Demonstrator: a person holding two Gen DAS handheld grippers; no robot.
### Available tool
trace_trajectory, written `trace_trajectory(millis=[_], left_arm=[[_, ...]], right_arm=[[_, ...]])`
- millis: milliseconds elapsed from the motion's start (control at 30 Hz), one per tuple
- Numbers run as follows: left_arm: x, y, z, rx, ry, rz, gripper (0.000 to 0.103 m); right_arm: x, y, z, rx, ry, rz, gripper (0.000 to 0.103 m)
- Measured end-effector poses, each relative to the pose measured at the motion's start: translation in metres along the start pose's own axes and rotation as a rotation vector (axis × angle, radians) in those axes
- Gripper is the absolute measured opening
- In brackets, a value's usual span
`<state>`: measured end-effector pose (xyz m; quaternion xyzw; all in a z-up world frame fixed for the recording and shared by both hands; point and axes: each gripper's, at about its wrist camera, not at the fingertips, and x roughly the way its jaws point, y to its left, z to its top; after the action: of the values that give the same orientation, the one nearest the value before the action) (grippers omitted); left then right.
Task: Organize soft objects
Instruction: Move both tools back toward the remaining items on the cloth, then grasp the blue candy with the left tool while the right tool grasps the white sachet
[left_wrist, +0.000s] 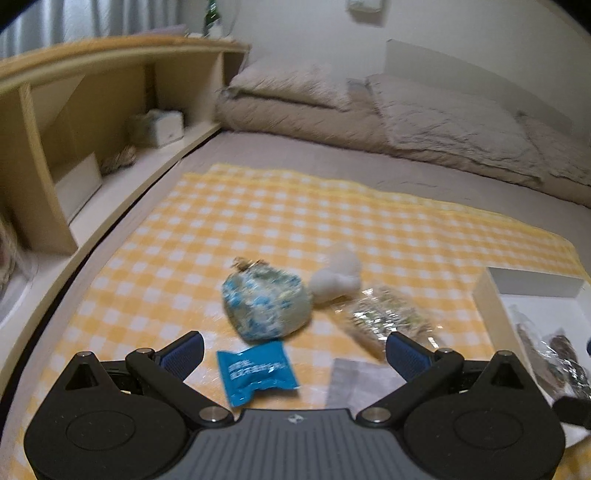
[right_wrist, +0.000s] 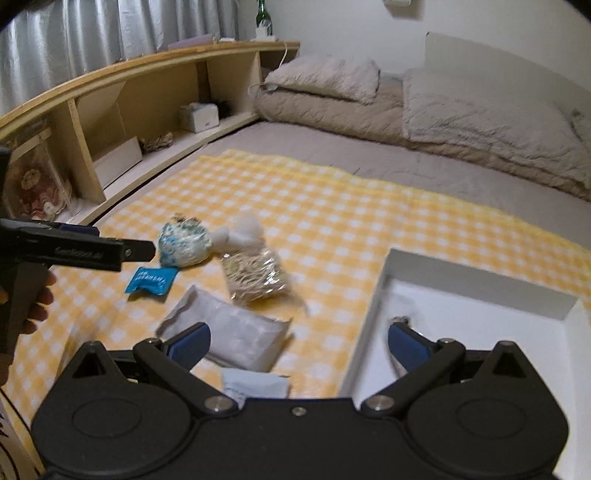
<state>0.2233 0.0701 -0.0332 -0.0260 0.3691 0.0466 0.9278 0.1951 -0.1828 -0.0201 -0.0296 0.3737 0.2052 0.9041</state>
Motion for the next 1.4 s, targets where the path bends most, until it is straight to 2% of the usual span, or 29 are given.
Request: trace_trajectory(millis=[100, 167, 367, 467, 533, 633, 733, 867, 1033, 1067, 1133, 1200, 1267, 1367, 1400], left_arm=[[0.014, 0.008, 0.0, -0.021, 0.026, 0.012, 0.103], [0.024, 0.012, 0.001, -0.041, 0.048, 0.018, 0.103], [0.046, 0.019, 0.005, -0.095, 0.111, 0.03, 0.103], [0.059, 0.022, 0.004, -0.115, 0.159, 0.054, 0.103], [0.068, 0.024, 0.003, -0.132, 0.189, 0.092, 0.103], [0.077, 0.029, 0.003, -0.153, 0.216, 0.111, 0.103], [0.085, 0.035, 0.003, -0.175, 0.237, 0.106, 0.103], [0.092, 0.038, 0.002, -0.198, 0.266, 0.057, 0.103], [0.097, 0.036, -0.001, -0.207, 0.267, 0.043, 0.101], [0.098, 0.035, -0.001, -0.207, 0.262, 0.047, 0.099], [0.097, 0.031, -0.002, -0.18, 0.253, 0.057, 0.093], [0.097, 0.027, -0.002, -0.154, 0.252, 0.066, 0.086], [0.096, 0.024, -0.002, -0.126, 0.251, 0.075, 0.067], [0.094, 0.023, -0.001, -0.115, 0.257, 0.054, 0.053], [0.092, 0.023, -0.001, -0.115, 0.259, 0.043, 0.052]], right_arm=[[0.007, 0.007, -0.002, 0.02, 0.027, 0.018, 0.1], [0.013, 0.01, -0.003, 0.041, 0.057, 0.05, 0.09], [0.038, 0.019, -0.011, 0.069, 0.18, 0.111, 0.078], [0.05, 0.023, -0.015, 0.07, 0.242, 0.118, 0.073], [0.057, 0.026, -0.019, 0.053, 0.268, 0.118, 0.071], [0.065, 0.031, -0.022, 0.011, 0.295, 0.114, 0.067], [0.072, 0.036, -0.027, -0.025, 0.328, 0.105, 0.059], [0.081, 0.042, -0.031, -0.074, 0.379, 0.082, 0.049], [0.084, 0.047, -0.034, -0.115, 0.405, 0.069, 0.045], [0.084, 0.047, -0.034, -0.117, 0.405, 0.07, 0.037], [0.084, 0.048, -0.034, -0.125, 0.4, 0.062, 0.029], [0.083, 0.049, -0.034, -0.141, 0.396, 0.067, 0.027], [0.082, 0.049, -0.035, -0.149, 0.389, 0.07, 0.024], [0.078, 0.05, -0.033, -0.158, 0.373, 0.069, 0.021], [0.077, 0.049, -0.033, -0.158, 0.368, 0.071, 0.021]])
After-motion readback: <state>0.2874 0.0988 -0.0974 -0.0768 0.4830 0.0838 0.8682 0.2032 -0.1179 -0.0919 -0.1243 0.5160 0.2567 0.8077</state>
